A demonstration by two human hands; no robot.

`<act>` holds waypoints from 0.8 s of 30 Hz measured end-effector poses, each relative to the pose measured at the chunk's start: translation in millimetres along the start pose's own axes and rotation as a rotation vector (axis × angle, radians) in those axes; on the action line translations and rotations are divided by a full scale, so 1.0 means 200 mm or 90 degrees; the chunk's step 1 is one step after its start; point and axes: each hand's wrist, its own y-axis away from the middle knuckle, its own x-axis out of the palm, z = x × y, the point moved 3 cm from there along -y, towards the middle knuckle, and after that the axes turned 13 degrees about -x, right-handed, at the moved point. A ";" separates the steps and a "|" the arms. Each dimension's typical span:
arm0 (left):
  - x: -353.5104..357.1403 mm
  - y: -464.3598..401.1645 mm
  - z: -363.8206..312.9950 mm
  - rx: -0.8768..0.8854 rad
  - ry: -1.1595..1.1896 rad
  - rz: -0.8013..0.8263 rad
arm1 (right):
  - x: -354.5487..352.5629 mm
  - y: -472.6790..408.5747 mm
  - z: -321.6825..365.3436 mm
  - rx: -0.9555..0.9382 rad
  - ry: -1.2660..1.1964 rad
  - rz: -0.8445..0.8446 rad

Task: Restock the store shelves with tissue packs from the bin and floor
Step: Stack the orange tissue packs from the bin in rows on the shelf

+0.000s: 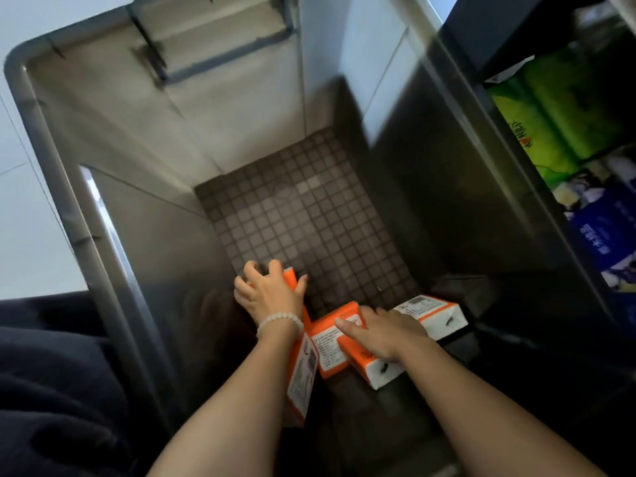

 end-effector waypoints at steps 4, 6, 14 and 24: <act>-0.01 -0.03 0.00 0.020 0.002 0.068 | -0.01 0.00 0.00 -0.001 -0.005 0.035; -0.02 -0.04 0.00 0.020 0.019 0.084 | -0.01 0.00 0.00 0.001 -0.013 0.041; -0.05 0.00 0.02 0.048 -0.032 0.073 | 0.02 -0.01 -0.01 0.002 -0.006 0.079; -0.15 0.09 -0.04 0.096 -0.099 0.110 | 0.03 0.08 0.01 0.005 -0.130 0.156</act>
